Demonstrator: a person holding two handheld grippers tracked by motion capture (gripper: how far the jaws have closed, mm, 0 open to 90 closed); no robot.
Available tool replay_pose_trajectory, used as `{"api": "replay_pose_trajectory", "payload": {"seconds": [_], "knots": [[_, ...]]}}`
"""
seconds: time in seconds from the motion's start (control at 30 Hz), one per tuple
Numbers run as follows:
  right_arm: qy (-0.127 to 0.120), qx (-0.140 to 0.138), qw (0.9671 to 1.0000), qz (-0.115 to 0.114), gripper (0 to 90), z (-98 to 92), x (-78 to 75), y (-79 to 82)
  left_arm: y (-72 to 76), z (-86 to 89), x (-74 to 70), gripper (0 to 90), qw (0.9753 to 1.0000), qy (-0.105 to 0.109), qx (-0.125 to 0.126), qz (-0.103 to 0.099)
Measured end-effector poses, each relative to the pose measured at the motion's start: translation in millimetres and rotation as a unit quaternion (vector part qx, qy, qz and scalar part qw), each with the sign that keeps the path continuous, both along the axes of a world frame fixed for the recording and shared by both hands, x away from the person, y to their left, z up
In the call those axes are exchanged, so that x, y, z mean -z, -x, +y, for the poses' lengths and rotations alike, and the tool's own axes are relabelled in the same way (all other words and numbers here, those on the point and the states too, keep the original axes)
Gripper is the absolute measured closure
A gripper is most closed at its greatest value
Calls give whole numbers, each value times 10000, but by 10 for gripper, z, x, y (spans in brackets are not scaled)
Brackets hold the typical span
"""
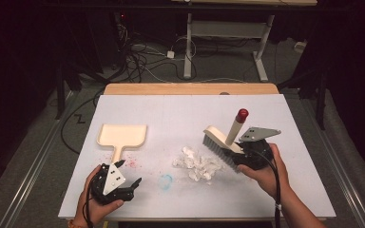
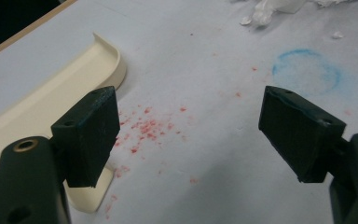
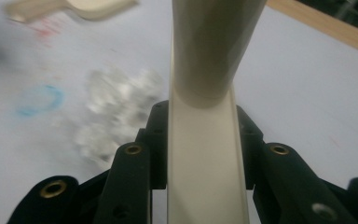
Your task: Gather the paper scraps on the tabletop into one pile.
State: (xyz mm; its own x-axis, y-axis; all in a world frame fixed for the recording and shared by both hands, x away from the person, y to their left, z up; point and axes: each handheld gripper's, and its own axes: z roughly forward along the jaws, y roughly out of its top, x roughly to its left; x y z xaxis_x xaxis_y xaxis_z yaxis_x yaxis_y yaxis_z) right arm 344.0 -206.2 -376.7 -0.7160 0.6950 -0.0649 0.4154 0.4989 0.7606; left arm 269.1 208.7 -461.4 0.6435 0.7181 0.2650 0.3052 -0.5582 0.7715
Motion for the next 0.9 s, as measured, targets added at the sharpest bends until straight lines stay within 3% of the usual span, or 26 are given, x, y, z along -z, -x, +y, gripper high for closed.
{"api": "replay_pose_trajectory", "payload": {"seconds": [0.13,0.27,0.37,0.43,0.5,0.53,0.7,0.9], "knots": [[496,606,9969,-116,677,-87,198,-88,5,-33,5,194,10000,-24,25,70],[1020,1042,9888,-332,677,-7,376,-148,13,-46,-4,210,10000,-15,-28,21],[918,990,9906,-226,678,46,447,-149,20,-45,-5,214,10000,2,-30,7],[1080,1003,9886,-311,677,152,467,-106,26,-44,-3,214,10000,7,-19,5],[1010,1015,9893,-291,677,258,505,-57,34,-44,-5,214,10000,15,5,0],[1166,947,9879,-380,676,390,549,2,42,-44,-7,214,10000,16,15,-13],[1168,782,9894,-365,676,607,554,84,44,-52,-15,214,10000,-3,55,-14],[820,535,9947,-307,678,889,486,120,33,-67,-11,214,10000,8,85,0]]}}
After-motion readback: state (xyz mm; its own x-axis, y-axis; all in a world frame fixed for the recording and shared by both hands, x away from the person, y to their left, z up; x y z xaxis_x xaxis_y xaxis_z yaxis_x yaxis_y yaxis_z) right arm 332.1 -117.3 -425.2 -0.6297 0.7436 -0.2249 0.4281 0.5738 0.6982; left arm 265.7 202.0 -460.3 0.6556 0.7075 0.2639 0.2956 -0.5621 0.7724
